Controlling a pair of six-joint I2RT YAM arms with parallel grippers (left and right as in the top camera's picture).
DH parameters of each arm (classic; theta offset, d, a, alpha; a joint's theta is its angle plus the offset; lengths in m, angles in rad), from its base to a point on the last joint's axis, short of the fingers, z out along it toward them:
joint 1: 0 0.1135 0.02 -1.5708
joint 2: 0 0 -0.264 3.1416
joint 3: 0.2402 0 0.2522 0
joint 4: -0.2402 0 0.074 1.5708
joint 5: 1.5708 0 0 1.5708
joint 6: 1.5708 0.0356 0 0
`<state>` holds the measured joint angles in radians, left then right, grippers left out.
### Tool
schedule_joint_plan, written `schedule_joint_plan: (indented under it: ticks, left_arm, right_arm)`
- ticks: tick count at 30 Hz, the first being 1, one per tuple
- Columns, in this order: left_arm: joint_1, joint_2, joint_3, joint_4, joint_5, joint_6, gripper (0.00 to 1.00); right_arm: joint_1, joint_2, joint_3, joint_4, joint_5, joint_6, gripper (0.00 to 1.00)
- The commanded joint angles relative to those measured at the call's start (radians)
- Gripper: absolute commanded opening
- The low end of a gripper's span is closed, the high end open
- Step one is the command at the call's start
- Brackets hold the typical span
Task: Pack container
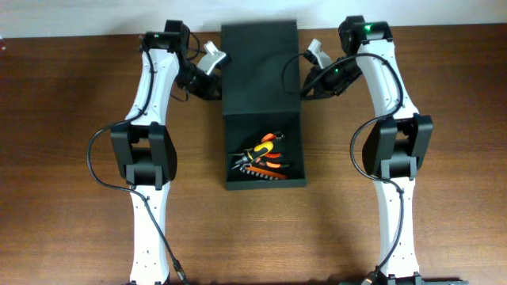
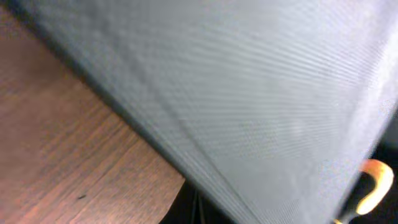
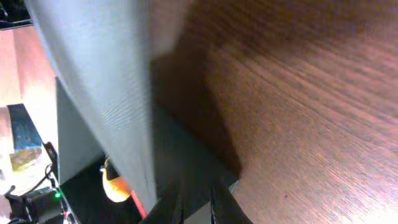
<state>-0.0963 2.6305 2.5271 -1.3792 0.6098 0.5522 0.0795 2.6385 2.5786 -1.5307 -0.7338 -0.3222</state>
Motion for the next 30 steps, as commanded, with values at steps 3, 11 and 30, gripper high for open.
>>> schedule_joint_plan:
  ticks: [3,11,30]
  left_arm:
    - [-0.038,0.008,0.117,-0.038,0.041,-0.006,0.02]
    - [-0.066,0.008,0.228,-0.168,0.038,-0.006,0.02]
    - [-0.076,-0.028,0.304,-0.308,0.003,0.01,0.02]
  right_arm:
    - [0.014,0.005,0.069,-0.056,-0.067,-0.023,0.14]
    - [0.014,-0.008,0.1,-0.169,-0.006,-0.059,0.14]
    - [0.019,-0.162,0.1,-0.168,0.066,-0.055,0.16]
